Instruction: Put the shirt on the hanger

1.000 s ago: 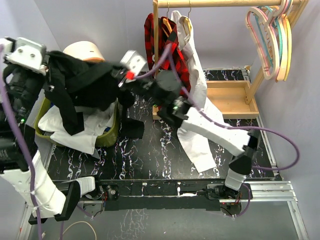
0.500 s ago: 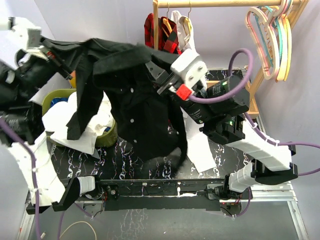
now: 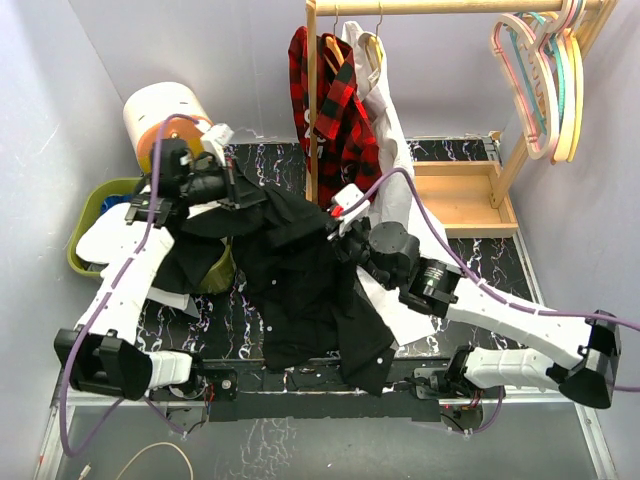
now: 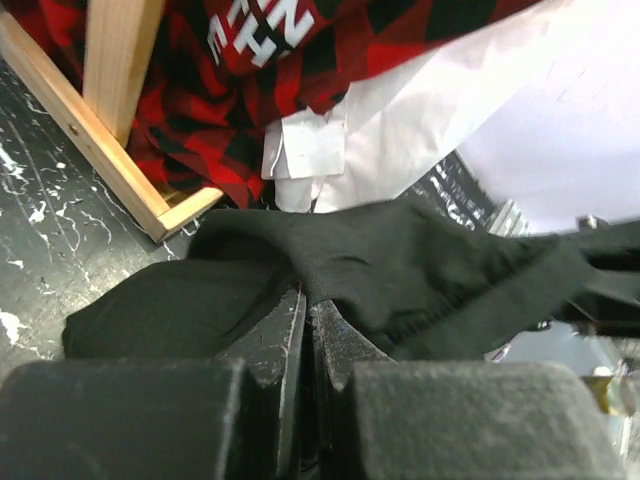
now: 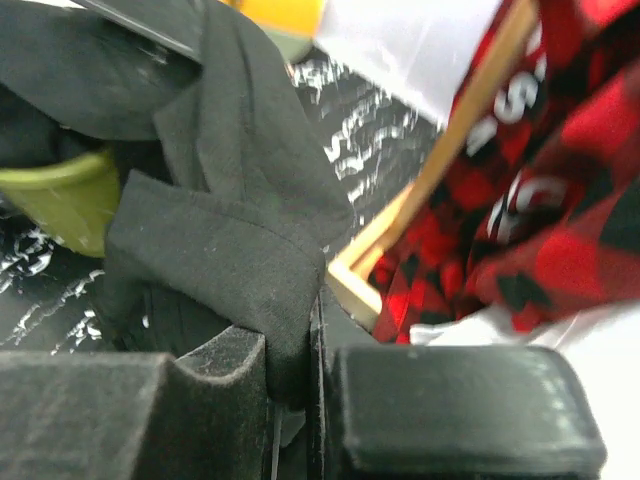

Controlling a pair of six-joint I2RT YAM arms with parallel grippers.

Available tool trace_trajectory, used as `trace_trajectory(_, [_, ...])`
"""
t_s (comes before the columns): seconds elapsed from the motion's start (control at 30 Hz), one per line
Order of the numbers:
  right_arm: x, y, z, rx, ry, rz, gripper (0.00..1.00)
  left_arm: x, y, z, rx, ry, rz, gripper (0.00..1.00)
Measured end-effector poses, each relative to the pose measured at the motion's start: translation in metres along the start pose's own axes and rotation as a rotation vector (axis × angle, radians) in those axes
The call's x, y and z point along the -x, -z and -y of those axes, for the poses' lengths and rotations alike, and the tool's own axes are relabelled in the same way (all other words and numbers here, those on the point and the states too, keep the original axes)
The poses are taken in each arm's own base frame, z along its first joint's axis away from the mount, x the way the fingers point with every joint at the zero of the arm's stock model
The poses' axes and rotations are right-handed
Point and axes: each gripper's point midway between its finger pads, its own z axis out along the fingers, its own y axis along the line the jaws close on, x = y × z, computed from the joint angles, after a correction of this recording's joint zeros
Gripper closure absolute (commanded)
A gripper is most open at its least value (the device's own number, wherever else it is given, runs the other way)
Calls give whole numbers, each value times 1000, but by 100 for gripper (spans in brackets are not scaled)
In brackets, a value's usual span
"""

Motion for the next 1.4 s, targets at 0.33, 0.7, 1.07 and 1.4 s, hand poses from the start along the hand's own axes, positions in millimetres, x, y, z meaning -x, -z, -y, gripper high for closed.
trace_trajectory(0.33, [-140, -18, 46, -28, -341, -266, 92, -55, -82, -61, 158, -85, -240, 100])
trace_trajectory(0.7, [-200, -4, 38, 46, -524, -367, 3, -60, -127, -130, 339, -102, -374, 5])
trace_trajectory(1.07, [-74, 16, 28, 214, -452, -84, 2, 50, -79, -95, 497, -304, -198, 3])
trace_trajectory(1.4, [98, 29, 75, 107, -345, -3, 1, 39, 34, 26, 260, -576, -149, 8])
